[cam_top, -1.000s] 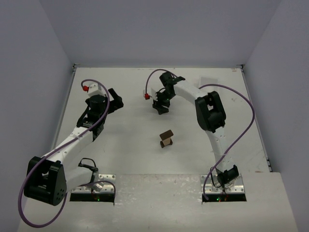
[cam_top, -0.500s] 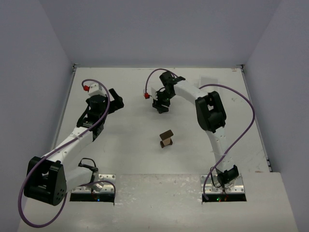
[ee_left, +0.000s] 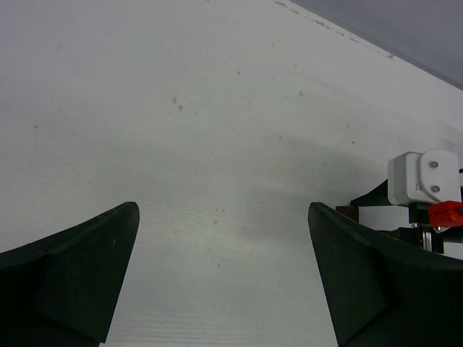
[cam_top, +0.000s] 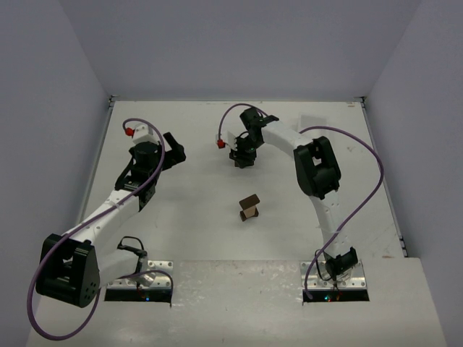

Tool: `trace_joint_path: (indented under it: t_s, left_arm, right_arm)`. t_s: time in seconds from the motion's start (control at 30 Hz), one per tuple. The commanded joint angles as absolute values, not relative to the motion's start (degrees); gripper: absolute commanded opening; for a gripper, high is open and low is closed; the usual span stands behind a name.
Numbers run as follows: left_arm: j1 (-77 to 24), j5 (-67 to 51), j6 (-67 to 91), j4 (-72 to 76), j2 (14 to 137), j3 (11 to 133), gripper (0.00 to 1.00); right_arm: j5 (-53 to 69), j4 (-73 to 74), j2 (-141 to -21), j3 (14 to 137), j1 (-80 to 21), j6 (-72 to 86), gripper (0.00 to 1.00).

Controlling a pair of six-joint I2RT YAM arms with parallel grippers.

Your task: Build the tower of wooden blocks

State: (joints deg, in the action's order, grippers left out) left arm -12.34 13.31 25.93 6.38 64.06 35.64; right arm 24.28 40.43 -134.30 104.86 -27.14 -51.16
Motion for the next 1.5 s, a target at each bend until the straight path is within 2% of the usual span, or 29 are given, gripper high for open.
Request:
trace_joint_path:
  t_s: [0.0,0.3,0.37,0.43,0.6,0.87,1.17,1.47]
  left_arm:
    - [-12.3,12.66,25.58,9.66,64.25,38.06,1.0]
    - [-12.3,12.43,25.21,9.14,65.01,38.54,1.0]
    - [-12.3,12.22,25.18,9.14,65.35,38.76,1.0]
    - [-12.3,12.16,25.14,9.12,65.37,38.85,1.0]
    - [-12.3,12.48,25.25,8.92,65.32,38.85,1.0]
    - [-12.3,12.46,25.29,8.59,65.41,39.05,1.0]
    - [-12.3,11.43,25.31,7.91,65.83,39.72,1.0]
    - [-12.3,9.86,25.14,8.0,66.62,40.61,1.0]
  right_arm:
    - [25.74,38.25,-130.95,104.42,-27.33,-50.47,0.47]
    - [26.09,38.66,-130.96,104.4,-27.26,-49.66,0.51]
    - [26.06,38.54,-130.96,104.33,-27.33,-49.52,0.45]
    - [26.08,38.14,-130.86,104.22,-27.33,-49.21,0.35]
    - [27.0,35.89,-128.94,103.58,-27.4,-48.41,0.25]
    - [24.98,37.0,-122.97,104.16,-27.4,-50.37,0.24]
    - [24.96,41.39,-105.22,95.11,-27.34,-56.24,0.25]
    - [28.09,53.11,-90.96,88.21,-28.64,-62.44,0.25]
